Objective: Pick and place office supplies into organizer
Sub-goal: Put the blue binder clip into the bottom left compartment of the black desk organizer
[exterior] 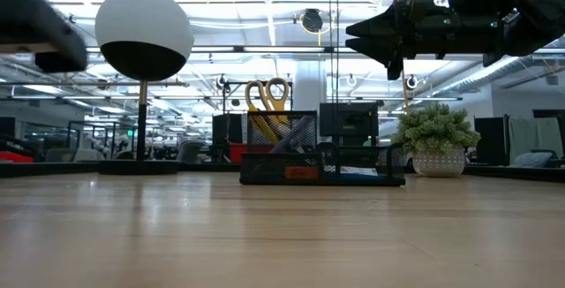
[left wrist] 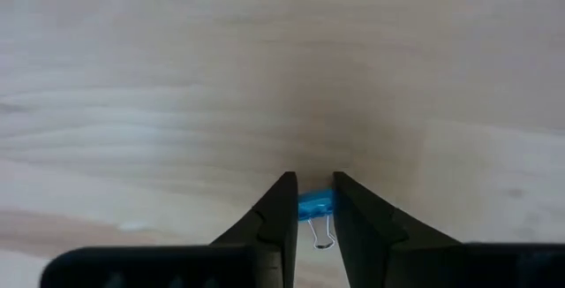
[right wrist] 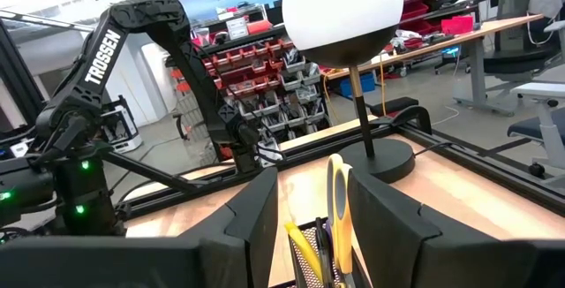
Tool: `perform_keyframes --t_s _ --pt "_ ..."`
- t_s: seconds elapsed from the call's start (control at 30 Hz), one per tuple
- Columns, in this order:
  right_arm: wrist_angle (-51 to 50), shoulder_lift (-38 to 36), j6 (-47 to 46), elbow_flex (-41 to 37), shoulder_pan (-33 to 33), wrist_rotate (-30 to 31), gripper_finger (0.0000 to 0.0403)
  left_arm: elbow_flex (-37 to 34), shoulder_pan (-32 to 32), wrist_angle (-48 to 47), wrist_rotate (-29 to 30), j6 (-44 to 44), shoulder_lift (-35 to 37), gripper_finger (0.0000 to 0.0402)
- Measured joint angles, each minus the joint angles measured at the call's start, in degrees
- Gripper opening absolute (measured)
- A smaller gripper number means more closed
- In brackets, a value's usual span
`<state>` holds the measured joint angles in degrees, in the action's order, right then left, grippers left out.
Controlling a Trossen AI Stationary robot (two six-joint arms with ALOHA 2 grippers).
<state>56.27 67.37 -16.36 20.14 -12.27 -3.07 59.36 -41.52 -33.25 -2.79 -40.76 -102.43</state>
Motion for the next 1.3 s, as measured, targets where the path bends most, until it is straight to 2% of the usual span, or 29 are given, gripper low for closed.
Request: perform_keyframes --t_s 0.37,0.73,1.3 --pt "0.0 0.0 0.0 0.0 0.0 0.0 0.0130 3.5 0.4 -0.2 7.6 -2.9 0.0 0.0067" --pt "0.0 0.0 0.0 0.0 0.0 0.0 0.0130 5.7 5.0 0.2 15.9 -4.8 0.0 0.0067" --pt "0.0 0.0 0.0 0.0 0.0 0.0 0.0130 11.5 17.0 3.8 19.3 -12.1 0.1 0.0067"
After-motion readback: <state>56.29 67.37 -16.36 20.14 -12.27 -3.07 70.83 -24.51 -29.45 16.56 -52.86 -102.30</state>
